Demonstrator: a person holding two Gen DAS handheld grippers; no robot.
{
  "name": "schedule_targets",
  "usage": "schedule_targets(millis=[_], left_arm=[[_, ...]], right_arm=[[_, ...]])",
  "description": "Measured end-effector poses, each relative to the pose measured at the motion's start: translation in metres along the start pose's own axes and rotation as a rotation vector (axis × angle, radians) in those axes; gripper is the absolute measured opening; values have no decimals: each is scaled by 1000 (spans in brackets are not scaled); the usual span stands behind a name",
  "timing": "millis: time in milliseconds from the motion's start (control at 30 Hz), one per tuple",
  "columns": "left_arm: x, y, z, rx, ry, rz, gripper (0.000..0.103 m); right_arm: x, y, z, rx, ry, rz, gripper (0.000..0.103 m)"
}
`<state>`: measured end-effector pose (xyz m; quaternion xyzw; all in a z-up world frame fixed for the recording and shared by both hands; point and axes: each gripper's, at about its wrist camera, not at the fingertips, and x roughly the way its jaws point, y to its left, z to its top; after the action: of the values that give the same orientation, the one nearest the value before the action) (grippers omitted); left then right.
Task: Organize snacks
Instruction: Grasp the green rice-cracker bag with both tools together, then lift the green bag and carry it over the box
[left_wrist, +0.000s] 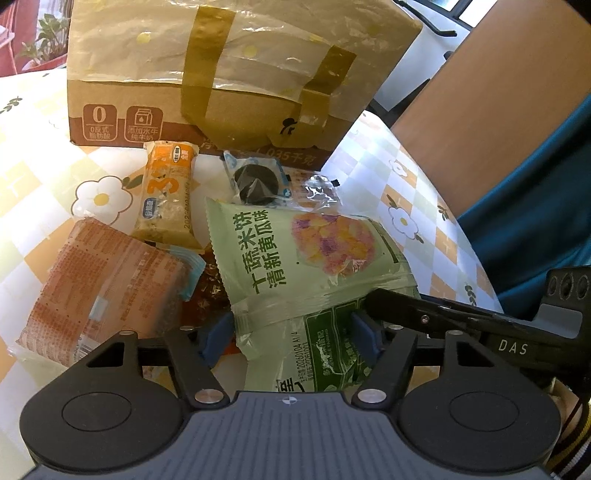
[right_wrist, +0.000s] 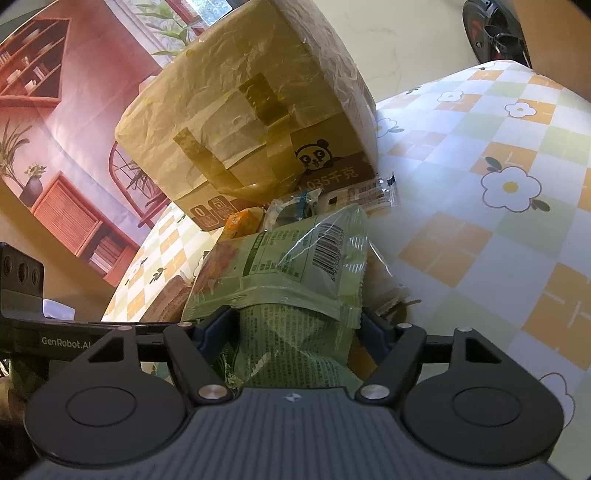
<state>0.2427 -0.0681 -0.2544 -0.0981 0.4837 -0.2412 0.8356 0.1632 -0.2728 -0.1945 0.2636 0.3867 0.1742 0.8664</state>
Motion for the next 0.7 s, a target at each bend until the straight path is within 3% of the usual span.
schedule_targets(millis=[67, 167, 400, 700], left_arm=[[-4, -3, 1, 16, -16, -6, 62], [-8, -12, 4, 79, -19, 21, 61], [-20, -16, 11, 91, -57, -27, 61], [-65, -42, 43, 158, -200, -75, 61]], right_arm=[[0, 0, 0, 5, 1, 3, 74], [-1, 4, 2, 4, 4, 6, 72], [-14, 11, 11, -2, -10, -4, 70], [-49, 33, 40, -29, -118, 25, 70]])
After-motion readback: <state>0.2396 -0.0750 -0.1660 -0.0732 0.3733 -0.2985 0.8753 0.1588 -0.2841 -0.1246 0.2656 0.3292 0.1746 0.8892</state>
